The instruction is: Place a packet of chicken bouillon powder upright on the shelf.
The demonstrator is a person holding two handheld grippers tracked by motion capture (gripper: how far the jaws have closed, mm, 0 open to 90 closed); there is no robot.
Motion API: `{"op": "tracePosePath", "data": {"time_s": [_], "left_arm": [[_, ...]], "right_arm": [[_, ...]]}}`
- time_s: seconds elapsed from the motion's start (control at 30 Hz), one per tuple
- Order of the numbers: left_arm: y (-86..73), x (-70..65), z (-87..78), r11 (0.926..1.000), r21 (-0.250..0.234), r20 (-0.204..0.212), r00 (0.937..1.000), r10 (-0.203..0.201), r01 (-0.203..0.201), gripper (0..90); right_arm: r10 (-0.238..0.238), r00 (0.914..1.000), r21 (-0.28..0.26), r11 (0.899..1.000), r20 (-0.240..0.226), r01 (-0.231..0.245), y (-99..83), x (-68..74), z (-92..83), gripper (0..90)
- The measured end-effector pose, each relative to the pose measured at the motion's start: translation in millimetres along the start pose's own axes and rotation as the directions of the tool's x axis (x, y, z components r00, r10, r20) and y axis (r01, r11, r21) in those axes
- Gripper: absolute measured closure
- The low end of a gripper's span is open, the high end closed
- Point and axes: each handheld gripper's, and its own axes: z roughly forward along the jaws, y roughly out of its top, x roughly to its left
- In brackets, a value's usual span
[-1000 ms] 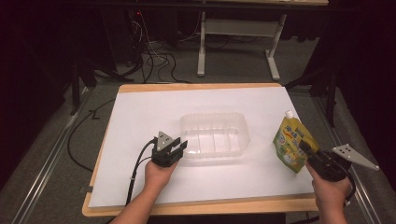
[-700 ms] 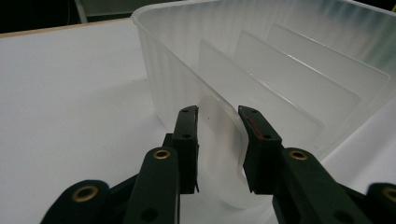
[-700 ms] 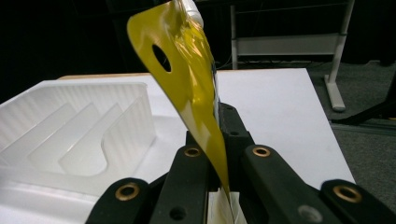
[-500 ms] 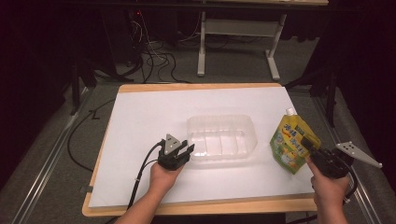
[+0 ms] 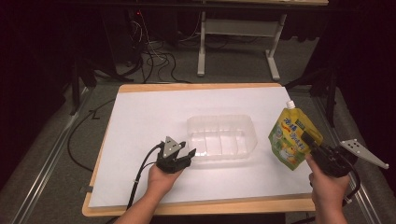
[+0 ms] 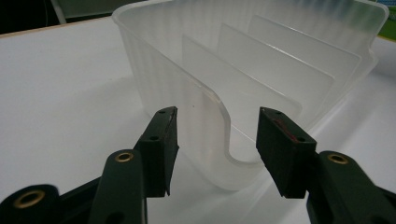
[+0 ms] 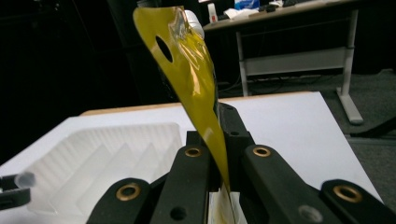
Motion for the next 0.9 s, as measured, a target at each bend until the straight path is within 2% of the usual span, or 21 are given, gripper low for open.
{"op": "tracePosePath", "data": {"time_s": [0.03,0.2,0.4,0.63,0.9], "left_arm": [[0.0,0.0,0.0,1.0000,0.000,0.000,1.0000,0.000,0.000,49.0],[-0.7,0.7,-3.0,1.0000,-0.004,0.004,1.0000,0.004,-0.004,49.4],[0.1,0.4,-5.8,1.0000,-0.007,0.004,1.0000,0.001,-0.001,55.6],[-0.3,-1.5,-6.7,0.9999,-0.010,0.006,0.9999,0.010,-0.010,60.4],[-0.7,-6.2,-5.4,0.9993,-0.013,0.008,0.9994,0.035,-0.035,62.3]], "right_arm": [[0.000,1.0000,0.000,1.000,0.000,0.000,0.0,0.0,0.0,90.0],[-0.007,0.9995,-0.038,0.999,-0.031,0.006,22.2,16.7,3.9,90.0],[-0.017,0.9969,-0.067,0.998,-0.076,0.012,39.2,35.1,11.2,90.0],[-0.026,0.9926,-0.078,0.997,-0.119,0.016,40.1,54.7,25.2,90.0],[-0.042,0.9863,-0.060,0.998,-0.159,0.033,36.8,73.4,42.5,90.0]]}}
